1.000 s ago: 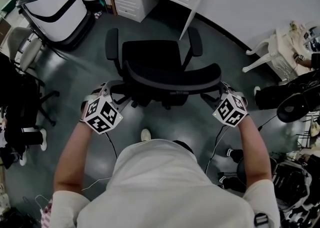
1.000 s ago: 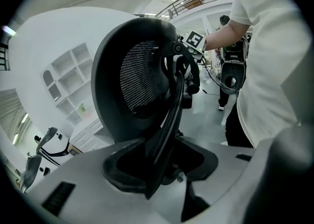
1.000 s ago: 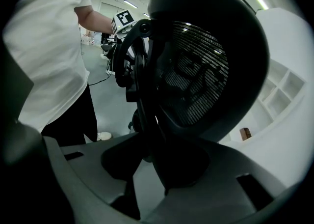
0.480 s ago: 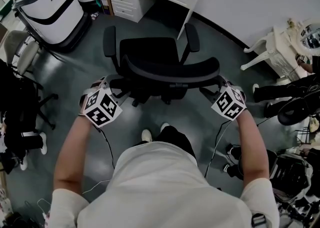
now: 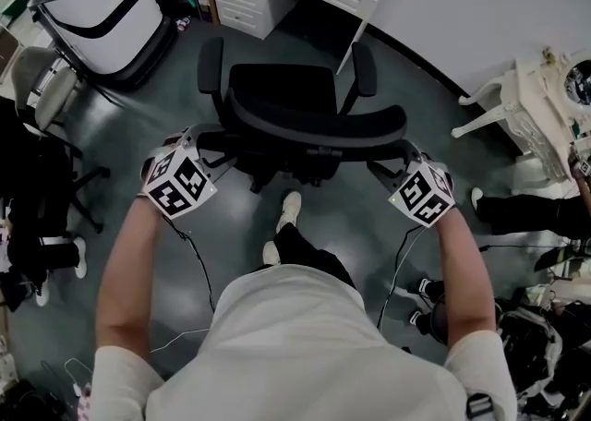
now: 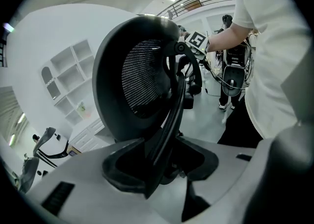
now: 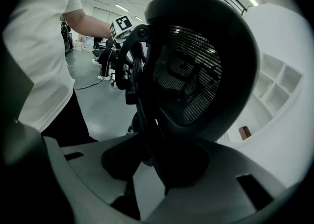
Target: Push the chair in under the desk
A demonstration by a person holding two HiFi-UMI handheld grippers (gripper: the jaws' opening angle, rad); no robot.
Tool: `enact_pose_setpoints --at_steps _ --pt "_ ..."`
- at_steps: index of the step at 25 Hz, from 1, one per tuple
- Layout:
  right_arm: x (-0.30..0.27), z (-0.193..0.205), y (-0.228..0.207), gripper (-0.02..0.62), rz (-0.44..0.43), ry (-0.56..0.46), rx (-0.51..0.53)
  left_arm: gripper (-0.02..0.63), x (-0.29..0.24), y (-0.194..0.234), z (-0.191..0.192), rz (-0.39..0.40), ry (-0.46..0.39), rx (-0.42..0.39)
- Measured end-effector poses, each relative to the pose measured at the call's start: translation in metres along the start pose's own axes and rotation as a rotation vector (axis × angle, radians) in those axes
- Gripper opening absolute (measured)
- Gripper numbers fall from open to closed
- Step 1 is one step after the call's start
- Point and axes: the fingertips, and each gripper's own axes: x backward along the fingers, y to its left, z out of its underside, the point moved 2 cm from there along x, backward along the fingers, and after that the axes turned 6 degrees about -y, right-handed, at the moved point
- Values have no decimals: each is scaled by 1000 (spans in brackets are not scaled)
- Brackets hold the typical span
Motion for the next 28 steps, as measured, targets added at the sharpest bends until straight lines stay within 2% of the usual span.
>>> enact_pose_setpoints --at_steps 28 --pt "-88 -49 -97 115 -65 -6 -9 202 -39 161 41 86 42 21"
